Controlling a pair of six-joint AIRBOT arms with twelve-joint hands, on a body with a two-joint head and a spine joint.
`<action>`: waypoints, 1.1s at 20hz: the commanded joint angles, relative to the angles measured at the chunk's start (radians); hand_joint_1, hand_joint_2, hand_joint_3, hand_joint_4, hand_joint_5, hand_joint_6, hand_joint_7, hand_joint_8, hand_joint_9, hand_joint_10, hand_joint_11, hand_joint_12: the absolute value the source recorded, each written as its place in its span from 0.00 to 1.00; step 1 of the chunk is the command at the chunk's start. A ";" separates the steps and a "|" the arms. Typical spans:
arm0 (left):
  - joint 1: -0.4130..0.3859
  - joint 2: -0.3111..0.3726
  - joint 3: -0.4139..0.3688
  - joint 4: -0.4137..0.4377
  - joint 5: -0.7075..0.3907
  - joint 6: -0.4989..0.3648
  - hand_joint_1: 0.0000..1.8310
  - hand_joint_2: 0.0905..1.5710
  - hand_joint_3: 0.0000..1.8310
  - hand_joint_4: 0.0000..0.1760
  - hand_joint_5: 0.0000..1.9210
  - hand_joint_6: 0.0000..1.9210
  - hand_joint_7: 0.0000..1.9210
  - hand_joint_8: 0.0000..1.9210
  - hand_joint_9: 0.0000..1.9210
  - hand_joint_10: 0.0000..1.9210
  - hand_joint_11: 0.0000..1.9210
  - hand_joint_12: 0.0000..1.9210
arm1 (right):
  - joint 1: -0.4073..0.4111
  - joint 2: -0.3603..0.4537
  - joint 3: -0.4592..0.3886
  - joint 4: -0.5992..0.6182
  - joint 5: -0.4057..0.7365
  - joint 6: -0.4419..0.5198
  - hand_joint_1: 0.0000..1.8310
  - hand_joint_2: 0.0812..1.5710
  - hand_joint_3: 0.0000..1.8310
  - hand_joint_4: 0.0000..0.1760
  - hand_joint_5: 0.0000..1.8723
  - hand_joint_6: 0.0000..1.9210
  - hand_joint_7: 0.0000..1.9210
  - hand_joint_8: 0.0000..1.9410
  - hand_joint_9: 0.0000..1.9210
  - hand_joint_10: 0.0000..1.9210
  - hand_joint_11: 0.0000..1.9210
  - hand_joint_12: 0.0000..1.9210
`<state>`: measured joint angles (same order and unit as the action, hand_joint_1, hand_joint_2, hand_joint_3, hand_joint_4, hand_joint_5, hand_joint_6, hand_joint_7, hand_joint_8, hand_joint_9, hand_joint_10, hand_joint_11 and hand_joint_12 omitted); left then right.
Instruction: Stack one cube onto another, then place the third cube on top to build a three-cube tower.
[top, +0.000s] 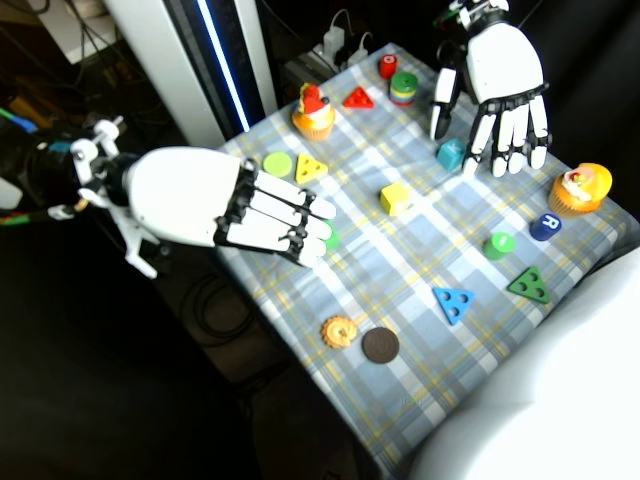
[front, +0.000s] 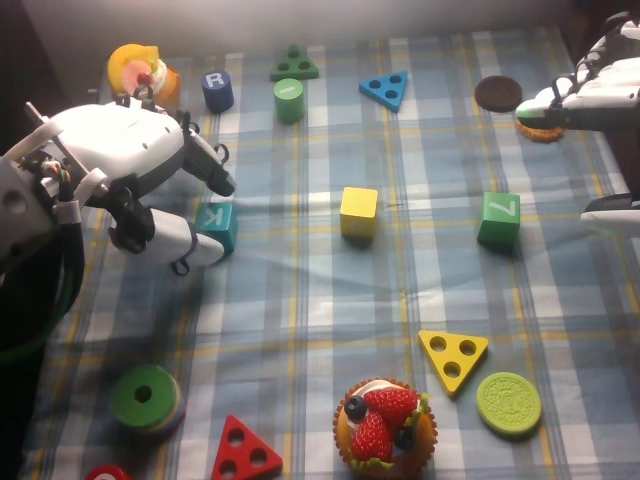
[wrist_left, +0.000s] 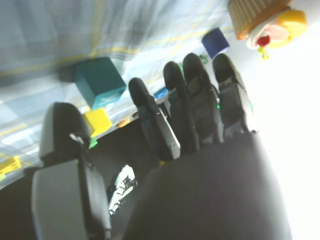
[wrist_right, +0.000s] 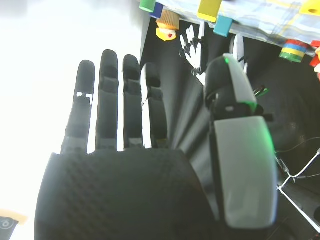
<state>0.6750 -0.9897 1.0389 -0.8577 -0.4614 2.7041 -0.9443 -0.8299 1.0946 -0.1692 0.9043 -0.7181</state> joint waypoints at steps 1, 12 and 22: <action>-0.013 -0.005 0.004 0.015 -0.083 0.006 0.46 0.62 0.00 0.91 0.44 0.01 0.31 0.01 0.23 0.00 0.05 0.16 | 0.016 -0.001 0.002 0.027 0.112 0.005 0.36 0.71 0.00 0.00 0.24 0.00 0.28 0.00 0.27 0.00 0.01 0.50; -0.016 -0.021 0.007 0.043 -0.123 -0.126 0.56 0.68 0.00 1.00 0.53 0.48 0.40 0.01 0.32 0.01 0.12 0.17 | 0.015 -0.004 0.001 0.024 0.112 0.009 0.37 0.74 0.00 0.00 0.25 0.00 0.29 0.00 0.26 0.00 0.03 0.45; -0.141 -0.094 0.002 0.304 -0.175 -0.384 0.56 0.68 0.00 1.00 0.52 0.49 0.36 0.00 0.27 0.00 0.08 0.20 | 0.023 -0.018 0.010 0.017 0.112 0.009 0.33 0.76 0.00 0.00 0.24 0.00 0.28 0.00 0.27 0.00 0.02 0.48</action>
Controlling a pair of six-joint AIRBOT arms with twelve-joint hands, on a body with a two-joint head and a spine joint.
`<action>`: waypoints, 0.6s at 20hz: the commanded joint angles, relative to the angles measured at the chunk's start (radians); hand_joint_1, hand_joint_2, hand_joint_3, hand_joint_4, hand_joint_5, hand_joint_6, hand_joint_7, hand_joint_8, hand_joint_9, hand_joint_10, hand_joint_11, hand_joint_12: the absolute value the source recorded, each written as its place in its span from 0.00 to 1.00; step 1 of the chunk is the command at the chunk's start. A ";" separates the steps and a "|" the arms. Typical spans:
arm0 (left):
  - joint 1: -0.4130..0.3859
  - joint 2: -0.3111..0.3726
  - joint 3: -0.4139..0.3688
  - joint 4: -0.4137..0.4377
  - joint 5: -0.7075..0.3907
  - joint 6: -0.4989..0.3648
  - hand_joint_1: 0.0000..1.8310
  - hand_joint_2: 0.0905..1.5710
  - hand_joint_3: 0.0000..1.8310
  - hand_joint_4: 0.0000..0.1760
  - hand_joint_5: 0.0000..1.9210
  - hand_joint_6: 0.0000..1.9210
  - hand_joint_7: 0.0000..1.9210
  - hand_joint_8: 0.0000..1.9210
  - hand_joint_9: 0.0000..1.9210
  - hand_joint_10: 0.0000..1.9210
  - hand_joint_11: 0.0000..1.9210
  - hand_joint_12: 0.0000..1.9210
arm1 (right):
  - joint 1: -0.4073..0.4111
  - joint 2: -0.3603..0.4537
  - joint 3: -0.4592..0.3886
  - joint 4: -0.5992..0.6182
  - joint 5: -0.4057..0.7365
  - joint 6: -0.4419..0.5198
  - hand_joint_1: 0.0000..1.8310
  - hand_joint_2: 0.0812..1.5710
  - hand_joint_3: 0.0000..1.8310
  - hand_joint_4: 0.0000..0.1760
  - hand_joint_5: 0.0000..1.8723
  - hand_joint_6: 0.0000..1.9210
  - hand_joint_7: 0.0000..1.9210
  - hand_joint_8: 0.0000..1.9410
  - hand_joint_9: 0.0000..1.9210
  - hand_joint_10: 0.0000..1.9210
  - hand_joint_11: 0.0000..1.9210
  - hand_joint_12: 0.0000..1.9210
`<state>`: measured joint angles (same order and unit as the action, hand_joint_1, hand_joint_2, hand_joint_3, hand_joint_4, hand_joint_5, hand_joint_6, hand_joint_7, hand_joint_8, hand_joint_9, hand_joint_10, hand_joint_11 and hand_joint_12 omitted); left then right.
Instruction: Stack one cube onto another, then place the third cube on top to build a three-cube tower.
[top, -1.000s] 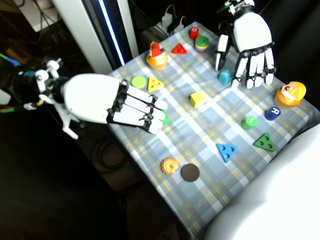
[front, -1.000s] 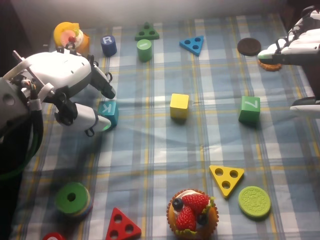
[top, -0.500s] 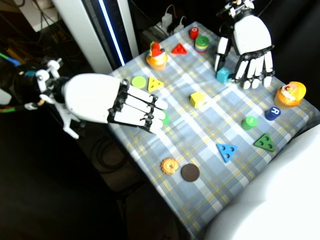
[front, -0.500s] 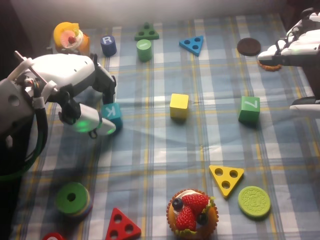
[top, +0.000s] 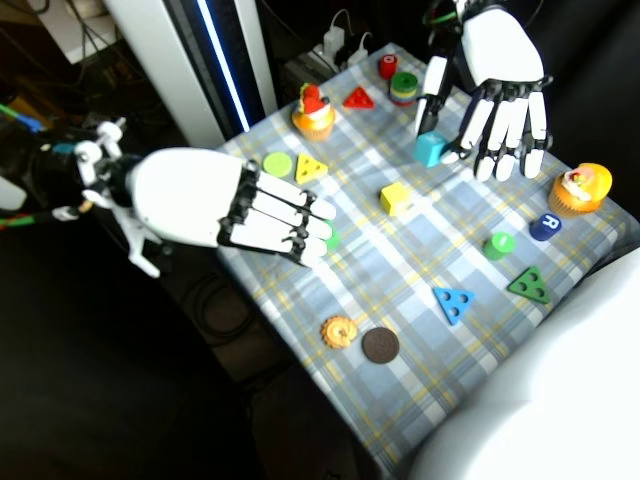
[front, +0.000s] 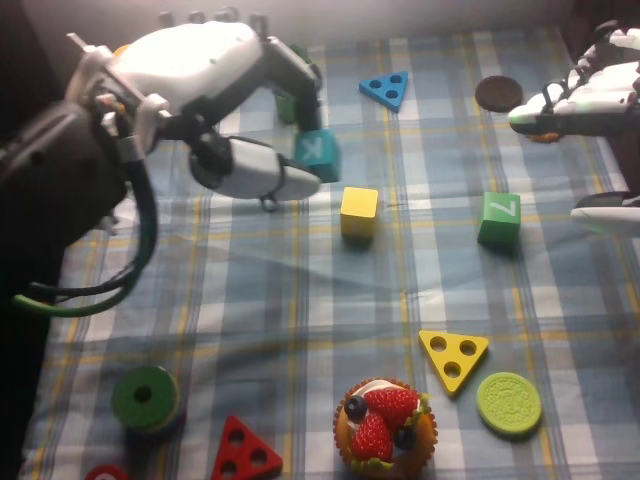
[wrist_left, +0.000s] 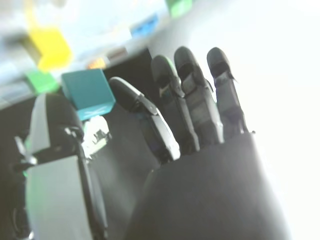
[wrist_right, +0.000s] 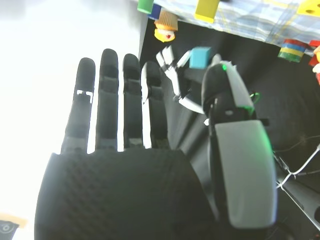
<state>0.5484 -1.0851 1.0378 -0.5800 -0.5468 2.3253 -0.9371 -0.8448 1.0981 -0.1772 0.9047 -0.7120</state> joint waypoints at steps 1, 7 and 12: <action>-0.018 -0.010 0.009 0.028 -0.082 -0.005 0.56 0.67 0.00 1.00 0.53 0.47 0.35 0.00 0.27 0.00 0.07 0.24 | 0.018 -0.005 0.007 0.024 0.111 0.003 0.34 0.76 0.00 0.00 0.24 0.00 0.28 0.00 0.27 0.00 0.01 0.50; -0.031 -0.075 0.059 0.033 -0.014 -0.005 0.56 0.67 0.00 1.00 0.53 0.47 0.35 0.00 0.27 0.00 0.05 0.31 | 0.032 -0.012 0.012 0.008 0.111 0.003 0.35 0.75 0.00 0.00 0.24 0.00 0.28 0.00 0.27 0.00 0.01 0.51; -0.035 -0.101 0.095 0.031 0.041 -0.005 0.58 0.64 0.00 1.00 0.59 0.37 0.36 0.00 0.27 0.00 0.05 0.29 | 0.032 -0.012 0.014 0.005 0.110 0.003 0.33 0.75 0.00 0.00 0.24 0.00 0.29 0.00 0.28 0.00 0.01 0.55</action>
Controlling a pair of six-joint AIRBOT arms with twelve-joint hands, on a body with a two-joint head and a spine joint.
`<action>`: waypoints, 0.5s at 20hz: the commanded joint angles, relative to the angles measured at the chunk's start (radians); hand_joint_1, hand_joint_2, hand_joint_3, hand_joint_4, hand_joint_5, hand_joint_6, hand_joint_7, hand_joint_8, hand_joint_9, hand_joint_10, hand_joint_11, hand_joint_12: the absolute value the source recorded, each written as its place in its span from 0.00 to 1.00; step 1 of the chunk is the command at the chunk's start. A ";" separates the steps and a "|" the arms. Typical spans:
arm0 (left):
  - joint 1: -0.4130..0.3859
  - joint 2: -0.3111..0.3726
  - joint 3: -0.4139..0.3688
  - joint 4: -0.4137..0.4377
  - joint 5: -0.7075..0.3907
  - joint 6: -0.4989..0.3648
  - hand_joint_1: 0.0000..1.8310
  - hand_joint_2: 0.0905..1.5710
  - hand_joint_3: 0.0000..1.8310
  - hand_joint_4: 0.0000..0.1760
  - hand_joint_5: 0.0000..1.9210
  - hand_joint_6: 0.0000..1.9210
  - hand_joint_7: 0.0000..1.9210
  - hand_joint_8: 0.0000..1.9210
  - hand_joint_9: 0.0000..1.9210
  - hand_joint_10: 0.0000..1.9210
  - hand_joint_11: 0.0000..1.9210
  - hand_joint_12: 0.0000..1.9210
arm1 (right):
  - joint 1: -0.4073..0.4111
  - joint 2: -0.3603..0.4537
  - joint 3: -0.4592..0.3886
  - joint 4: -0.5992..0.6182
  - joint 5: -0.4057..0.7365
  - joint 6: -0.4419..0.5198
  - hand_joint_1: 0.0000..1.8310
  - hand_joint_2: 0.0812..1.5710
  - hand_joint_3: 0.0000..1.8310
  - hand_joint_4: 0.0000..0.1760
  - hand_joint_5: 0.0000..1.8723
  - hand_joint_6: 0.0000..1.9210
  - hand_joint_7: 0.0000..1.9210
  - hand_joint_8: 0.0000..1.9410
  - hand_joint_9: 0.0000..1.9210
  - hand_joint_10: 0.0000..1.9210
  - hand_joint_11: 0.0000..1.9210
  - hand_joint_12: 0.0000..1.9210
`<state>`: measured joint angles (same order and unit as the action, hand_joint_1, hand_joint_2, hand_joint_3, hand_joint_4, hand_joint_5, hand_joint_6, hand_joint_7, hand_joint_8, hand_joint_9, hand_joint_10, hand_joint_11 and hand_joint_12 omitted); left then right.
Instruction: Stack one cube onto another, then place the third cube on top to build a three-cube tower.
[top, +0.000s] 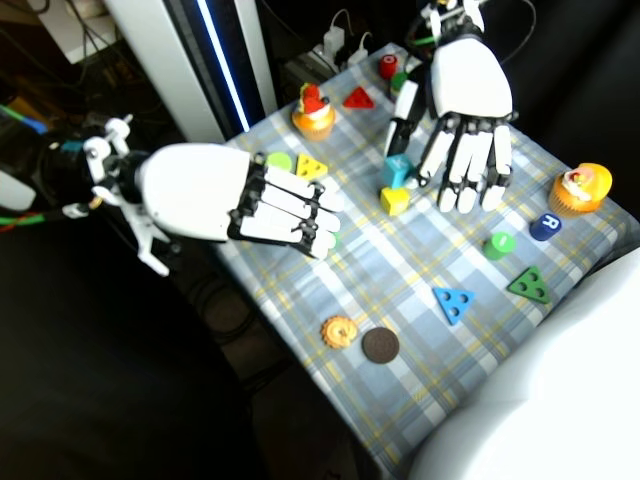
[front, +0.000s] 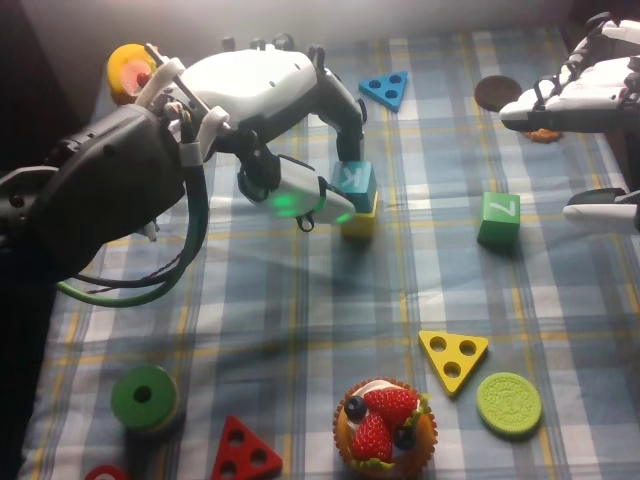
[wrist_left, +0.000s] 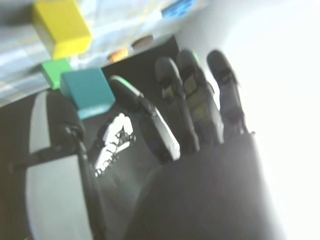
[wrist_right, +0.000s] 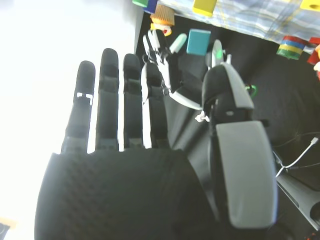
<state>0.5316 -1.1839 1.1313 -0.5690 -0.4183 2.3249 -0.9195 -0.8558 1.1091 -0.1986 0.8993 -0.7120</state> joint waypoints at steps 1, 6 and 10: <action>-0.017 -0.005 0.006 0.017 -0.082 -0.005 0.58 0.65 0.00 1.00 0.58 0.38 0.34 0.00 0.25 0.00 0.03 0.29 | 0.014 -0.001 0.003 0.026 0.115 0.004 0.34 0.75 0.00 0.00 0.25 0.00 0.29 0.00 0.28 0.00 0.00 0.54; -0.017 -0.018 0.026 0.012 -0.067 -0.005 0.57 0.66 0.00 1.00 0.56 0.42 0.34 0.00 0.25 0.00 0.02 0.29 | 0.017 -0.005 0.007 0.022 0.112 0.007 0.33 0.75 0.00 0.00 0.25 0.00 0.29 0.00 0.28 0.00 0.03 0.53; -0.017 -0.024 0.038 0.005 -0.060 -0.005 0.57 0.67 0.00 1.00 0.54 0.46 0.33 0.00 0.25 0.00 0.00 0.34 | 0.022 -0.009 0.010 0.014 0.107 0.011 0.37 0.75 0.00 0.00 0.25 0.00 0.29 0.00 0.27 0.00 0.03 0.48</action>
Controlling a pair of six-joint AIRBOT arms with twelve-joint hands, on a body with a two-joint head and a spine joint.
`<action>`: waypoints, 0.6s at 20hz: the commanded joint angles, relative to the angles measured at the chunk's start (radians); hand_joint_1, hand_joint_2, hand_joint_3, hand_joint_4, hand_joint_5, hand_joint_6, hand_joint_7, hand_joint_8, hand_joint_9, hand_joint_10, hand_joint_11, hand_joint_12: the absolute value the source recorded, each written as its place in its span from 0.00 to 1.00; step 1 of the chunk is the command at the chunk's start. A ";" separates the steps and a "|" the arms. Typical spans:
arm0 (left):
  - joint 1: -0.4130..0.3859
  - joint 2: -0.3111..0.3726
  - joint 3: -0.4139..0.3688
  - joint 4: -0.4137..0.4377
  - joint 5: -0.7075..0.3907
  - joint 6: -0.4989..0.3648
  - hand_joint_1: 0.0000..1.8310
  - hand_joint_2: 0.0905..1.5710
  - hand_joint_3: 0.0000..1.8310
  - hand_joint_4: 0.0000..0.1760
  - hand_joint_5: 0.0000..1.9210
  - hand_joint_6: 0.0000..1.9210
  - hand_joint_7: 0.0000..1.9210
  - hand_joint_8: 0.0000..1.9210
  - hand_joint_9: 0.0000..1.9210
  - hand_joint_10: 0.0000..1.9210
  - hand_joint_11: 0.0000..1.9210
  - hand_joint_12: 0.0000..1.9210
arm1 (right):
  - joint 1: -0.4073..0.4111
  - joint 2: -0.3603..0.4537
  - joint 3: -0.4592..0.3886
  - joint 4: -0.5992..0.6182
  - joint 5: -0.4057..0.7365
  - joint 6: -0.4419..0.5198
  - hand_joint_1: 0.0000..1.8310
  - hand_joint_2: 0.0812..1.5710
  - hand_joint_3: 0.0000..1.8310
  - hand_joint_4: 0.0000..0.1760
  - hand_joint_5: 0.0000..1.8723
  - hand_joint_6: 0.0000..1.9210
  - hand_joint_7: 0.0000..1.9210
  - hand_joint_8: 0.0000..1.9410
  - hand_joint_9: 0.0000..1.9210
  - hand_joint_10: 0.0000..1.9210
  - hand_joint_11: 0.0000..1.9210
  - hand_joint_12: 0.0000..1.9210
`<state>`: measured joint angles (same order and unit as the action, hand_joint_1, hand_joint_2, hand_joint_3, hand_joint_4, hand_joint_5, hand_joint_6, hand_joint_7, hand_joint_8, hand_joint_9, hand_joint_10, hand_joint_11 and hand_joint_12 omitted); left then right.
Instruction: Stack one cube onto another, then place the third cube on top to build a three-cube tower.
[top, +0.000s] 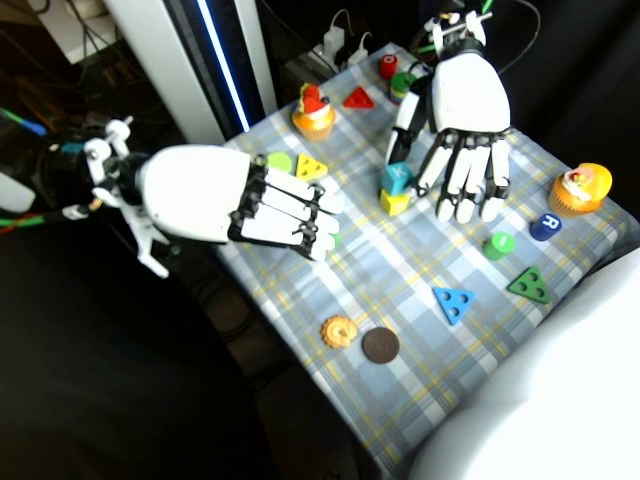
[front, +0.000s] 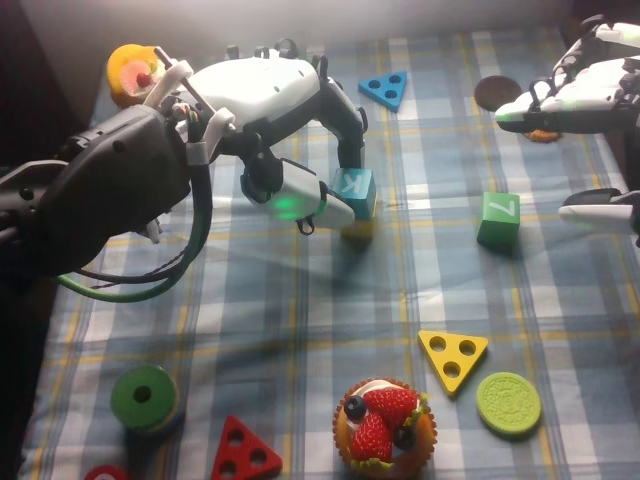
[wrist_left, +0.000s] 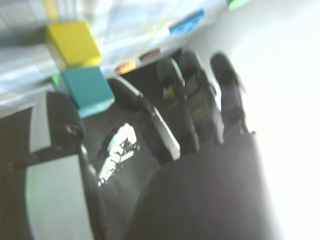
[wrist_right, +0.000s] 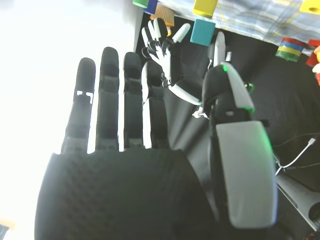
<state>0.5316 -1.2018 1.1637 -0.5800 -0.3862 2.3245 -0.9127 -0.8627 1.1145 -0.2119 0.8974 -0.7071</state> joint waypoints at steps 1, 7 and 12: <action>-0.018 -0.007 0.006 0.015 -0.092 -0.004 0.57 0.67 0.00 1.00 0.54 0.45 0.33 0.00 0.25 0.00 0.00 0.36 | 0.015 -0.003 0.006 0.027 0.108 0.007 0.35 0.75 0.00 0.00 0.25 0.00 0.29 0.00 0.27 0.00 0.04 0.47; -0.020 -0.008 0.008 0.015 -0.092 -0.004 0.56 0.67 0.00 1.00 0.53 0.48 0.29 0.00 0.24 0.00 0.00 0.37 | 0.016 -0.004 0.008 0.026 0.108 0.009 0.35 0.75 0.00 0.00 0.25 0.00 0.29 0.00 0.27 0.00 0.03 0.47; -0.021 -0.008 0.007 0.014 -0.094 -0.004 0.53 0.59 0.00 0.90 0.44 0.01 0.29 0.00 0.24 0.00 0.00 0.41 | 0.016 -0.004 0.008 0.026 0.108 0.011 0.36 0.75 0.00 0.00 0.25 0.00 0.29 0.00 0.27 0.00 0.03 0.49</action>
<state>0.5255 -1.2064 1.1675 -0.5835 -0.3843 2.3245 -0.9127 -0.8650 1.1164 -0.2142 0.8925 -0.7036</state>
